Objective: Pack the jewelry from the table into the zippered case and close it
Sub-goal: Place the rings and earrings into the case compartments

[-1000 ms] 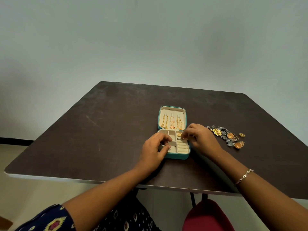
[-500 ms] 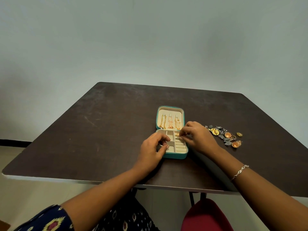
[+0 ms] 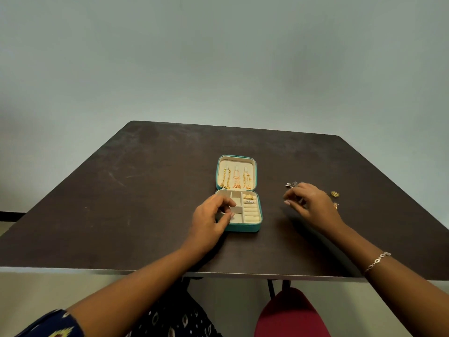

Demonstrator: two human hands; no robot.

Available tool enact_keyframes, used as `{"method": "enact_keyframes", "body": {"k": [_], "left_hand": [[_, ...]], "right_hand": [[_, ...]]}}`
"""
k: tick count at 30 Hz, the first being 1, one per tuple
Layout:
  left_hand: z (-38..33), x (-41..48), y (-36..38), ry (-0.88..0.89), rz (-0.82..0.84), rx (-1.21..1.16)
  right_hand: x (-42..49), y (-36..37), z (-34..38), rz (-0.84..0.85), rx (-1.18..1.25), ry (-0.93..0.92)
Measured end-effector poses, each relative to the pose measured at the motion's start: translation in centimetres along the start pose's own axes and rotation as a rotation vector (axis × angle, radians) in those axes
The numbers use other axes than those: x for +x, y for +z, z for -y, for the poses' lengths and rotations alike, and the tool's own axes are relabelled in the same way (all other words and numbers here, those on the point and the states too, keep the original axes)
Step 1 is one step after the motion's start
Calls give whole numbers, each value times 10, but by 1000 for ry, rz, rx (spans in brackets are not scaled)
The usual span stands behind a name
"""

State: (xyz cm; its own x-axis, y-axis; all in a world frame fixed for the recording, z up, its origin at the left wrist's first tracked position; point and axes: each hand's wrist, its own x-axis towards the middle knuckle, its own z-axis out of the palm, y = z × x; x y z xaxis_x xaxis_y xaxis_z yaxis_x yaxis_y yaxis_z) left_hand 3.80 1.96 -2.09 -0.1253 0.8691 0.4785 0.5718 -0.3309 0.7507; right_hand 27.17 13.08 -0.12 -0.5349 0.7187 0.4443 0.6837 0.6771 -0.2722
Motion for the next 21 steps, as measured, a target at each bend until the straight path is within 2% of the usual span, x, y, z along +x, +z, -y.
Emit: {"method": "enact_keyframes", "body": {"k": [3, 6, 10, 13, 21], "left_hand": [[1, 0, 1, 2, 0, 2], [1, 0, 1, -1, 0, 5], [2, 0, 2, -12, 9, 7], [2, 0, 2, -19, 15, 11], [1, 0, 2, -45, 26, -3]], "right_hand": [[-10, -13, -25, -49, -30, 84], [-6, -30, -49, -102, -53, 246], [8, -43, -74, 64, -77, 450], [16, -43, -78, 143, -117, 485], [26, -38, -87, 160, -137, 544]]}}
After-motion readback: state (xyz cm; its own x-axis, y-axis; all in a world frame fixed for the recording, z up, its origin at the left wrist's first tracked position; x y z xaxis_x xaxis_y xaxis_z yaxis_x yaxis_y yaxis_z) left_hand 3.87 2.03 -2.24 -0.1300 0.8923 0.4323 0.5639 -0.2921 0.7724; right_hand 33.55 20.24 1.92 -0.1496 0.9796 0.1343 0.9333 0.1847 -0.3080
